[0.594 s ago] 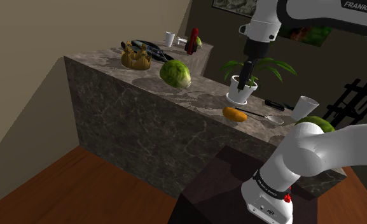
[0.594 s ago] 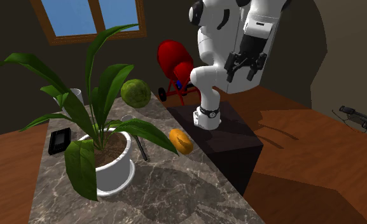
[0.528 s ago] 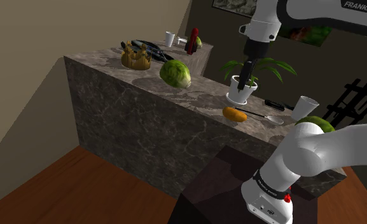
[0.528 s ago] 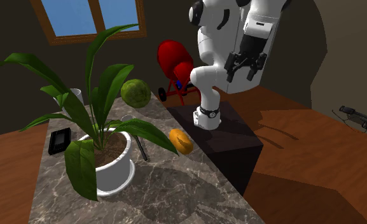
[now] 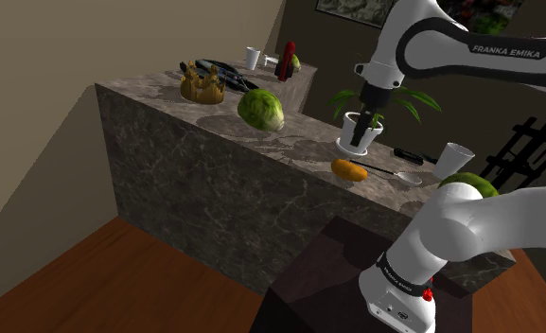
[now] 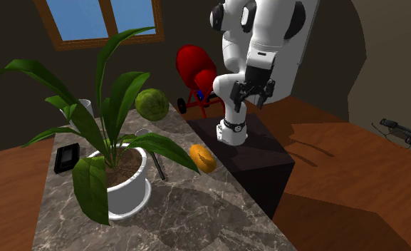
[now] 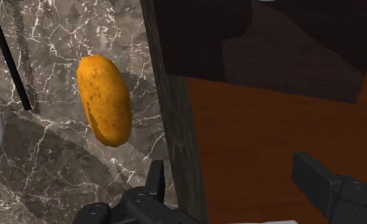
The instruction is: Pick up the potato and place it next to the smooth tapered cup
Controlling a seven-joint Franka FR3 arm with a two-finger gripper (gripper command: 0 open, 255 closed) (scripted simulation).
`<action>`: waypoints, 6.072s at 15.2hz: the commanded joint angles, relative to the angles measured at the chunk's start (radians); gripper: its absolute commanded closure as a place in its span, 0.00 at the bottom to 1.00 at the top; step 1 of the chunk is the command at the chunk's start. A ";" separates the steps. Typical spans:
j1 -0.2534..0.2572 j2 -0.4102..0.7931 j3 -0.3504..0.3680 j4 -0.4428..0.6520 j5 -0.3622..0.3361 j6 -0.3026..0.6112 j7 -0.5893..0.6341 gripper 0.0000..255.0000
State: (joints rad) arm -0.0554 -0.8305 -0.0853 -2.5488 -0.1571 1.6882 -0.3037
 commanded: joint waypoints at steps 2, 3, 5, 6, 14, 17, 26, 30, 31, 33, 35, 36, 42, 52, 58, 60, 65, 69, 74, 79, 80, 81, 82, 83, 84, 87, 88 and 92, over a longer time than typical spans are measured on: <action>-0.023 0.010 -0.073 -0.065 -0.046 0.102 -0.070 0.00; -0.030 0.020 -0.096 -0.081 -0.061 0.137 -0.091 0.00; -0.044 0.048 -0.145 -0.109 -0.088 0.208 -0.134 0.00; -0.051 0.066 -0.170 -0.121 -0.101 0.245 -0.156 0.00; -0.065 0.291 -0.383 -0.146 -0.160 0.558 -0.342 0.00; -0.055 0.358 -0.430 -0.144 -0.155 0.633 -0.384 0.00; -0.042 0.444 -0.463 -0.178 -0.149 0.752 -0.395 0.00; -0.041 0.444 -0.463 -0.178 -0.149 0.752 -0.395 0.00; -0.042 0.444 -0.463 -0.178 -0.149 0.751 -0.395 0.00; -0.042 0.444 -0.463 -0.178 -0.149 0.751 -0.395 1.00; -0.042 0.443 -0.462 -0.178 -0.149 0.751 -0.395 1.00; -0.042 0.443 -0.462 -0.178 -0.149 0.751 -0.395 1.00; -0.044 0.431 -0.458 -0.172 -0.150 0.733 -0.393 1.00; -0.055 0.324 -0.413 -0.104 -0.147 0.560 -0.384 1.00; -0.056 0.278 -0.389 -0.053 -0.138 0.463 -0.383 1.00; -0.056 0.265 -0.382 -0.034 -0.135 0.432 -0.383 1.00; -0.054 0.240 -0.364 0.016 -0.125 0.357 -0.384 1.00; -0.052 0.226 -0.351 0.060 -0.117 0.299 -0.385 1.00; -0.048 0.214 -0.336 0.118 -0.106 0.229 -0.387 1.00; -0.044 0.210 -0.323 0.181 -0.096 0.161 -0.390 1.00; -0.043 0.209 -0.321 0.194 -0.094 0.148 -0.391 1.00; -0.042 0.210 -0.318 0.207 -0.091 0.135 -0.392 1.00; -0.041 0.210 -0.316 0.221 -0.089 0.122 -0.392 1.00; -0.040 0.210 -0.313 0.234 -0.087 0.108 -0.393 1.00; -0.039 0.211 -0.311 0.248 -0.085 0.095 -0.394 1.00; -0.058 0.195 -0.344 0.255 -0.106 0.080 -0.439 1.00; -0.068 0.188 -0.362 0.256 -0.116 0.076 -0.462 1.00; -0.103 0.172 -0.437 0.270 -0.157 0.064 -0.556 1.00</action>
State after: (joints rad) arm -0.1484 -0.6512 -0.5038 -2.2847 -0.3035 1.7604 -0.8329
